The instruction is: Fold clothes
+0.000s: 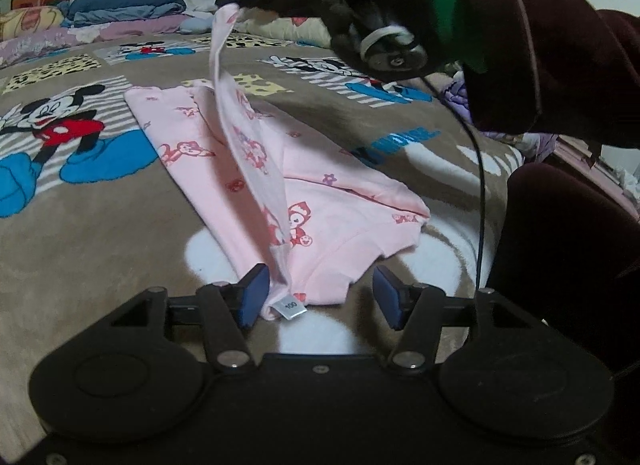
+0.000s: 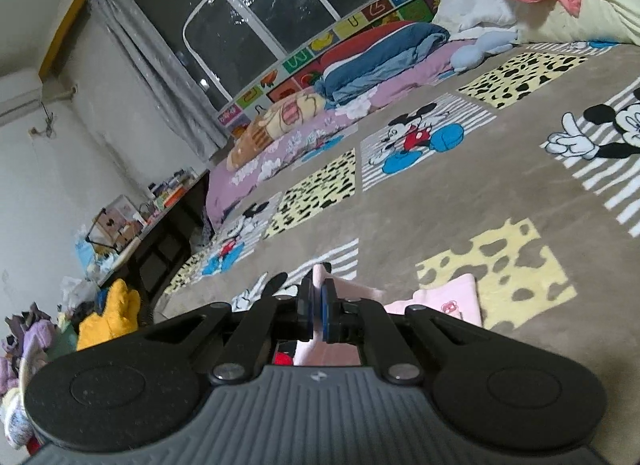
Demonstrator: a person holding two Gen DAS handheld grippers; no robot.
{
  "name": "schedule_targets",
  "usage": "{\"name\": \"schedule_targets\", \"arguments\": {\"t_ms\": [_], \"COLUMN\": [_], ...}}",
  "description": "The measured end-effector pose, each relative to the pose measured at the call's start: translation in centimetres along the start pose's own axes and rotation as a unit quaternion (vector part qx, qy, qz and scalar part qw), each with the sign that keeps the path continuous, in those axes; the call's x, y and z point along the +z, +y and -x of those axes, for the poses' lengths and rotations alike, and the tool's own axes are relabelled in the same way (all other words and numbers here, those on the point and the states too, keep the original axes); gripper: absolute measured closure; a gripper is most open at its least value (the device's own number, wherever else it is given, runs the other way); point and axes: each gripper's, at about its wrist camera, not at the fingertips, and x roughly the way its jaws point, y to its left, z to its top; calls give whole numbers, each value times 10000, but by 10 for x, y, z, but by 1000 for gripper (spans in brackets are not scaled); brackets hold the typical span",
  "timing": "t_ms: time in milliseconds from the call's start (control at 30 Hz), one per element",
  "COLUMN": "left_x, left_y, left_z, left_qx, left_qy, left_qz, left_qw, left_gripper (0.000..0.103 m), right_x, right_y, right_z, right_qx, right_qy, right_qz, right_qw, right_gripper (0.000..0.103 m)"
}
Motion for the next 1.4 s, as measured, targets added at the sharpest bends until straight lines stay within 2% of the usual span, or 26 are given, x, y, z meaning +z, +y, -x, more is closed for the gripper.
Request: {"name": "schedule_targets", "arguments": {"t_ms": [633, 733, 800, 900, 1000, 1167, 1233, 1267, 1400], "left_x": [-2, -3, -2, -3, -2, -2, -1, -1, 1], "left_y": [14, 15, 15, 16, 17, 18, 17, 17, 13], "left_z": [2, 2, 2, 2, 2, 1, 0, 0, 2], "left_qx": [-325, -343, -343, -348, -351, -347, -342, -346, -312], "left_qy": [-125, -129, -130, -134, -137, -131, -110, -99, -16], "left_qz": [290, 308, 309, 332, 362, 384, 380, 379, 248], "left_qw": [9990, 9989, 9989, 9988, 9986, 9986, 9986, 9986, 9992], "left_gripper": [39, 39, 39, 39, 39, 38, 38, 36, 35], "right_x": [-23, -23, -21, -17, -15, -28, -35, -38, -44], "right_y": [-3, -4, -4, -7, -15, -23, -21, -19, -11], "right_z": [-86, -93, -89, -79, -75, -81, -85, -87, -88], "right_qx": [-733, -721, -648, -599, -672, -820, -825, -821, -918], "right_qy": [770, 802, 674, 443, 475, 896, 1018, 1085, 1117], "right_qz": [410, 361, 381, 412, 437, 637, 853, 999, 1361], "right_qw": [9935, 9935, 9949, 9964, 9956, 9906, 9877, 9857, 9801], "right_gripper": [97, 85, 71, 65, 65, 65, 74, 83, 84]}}
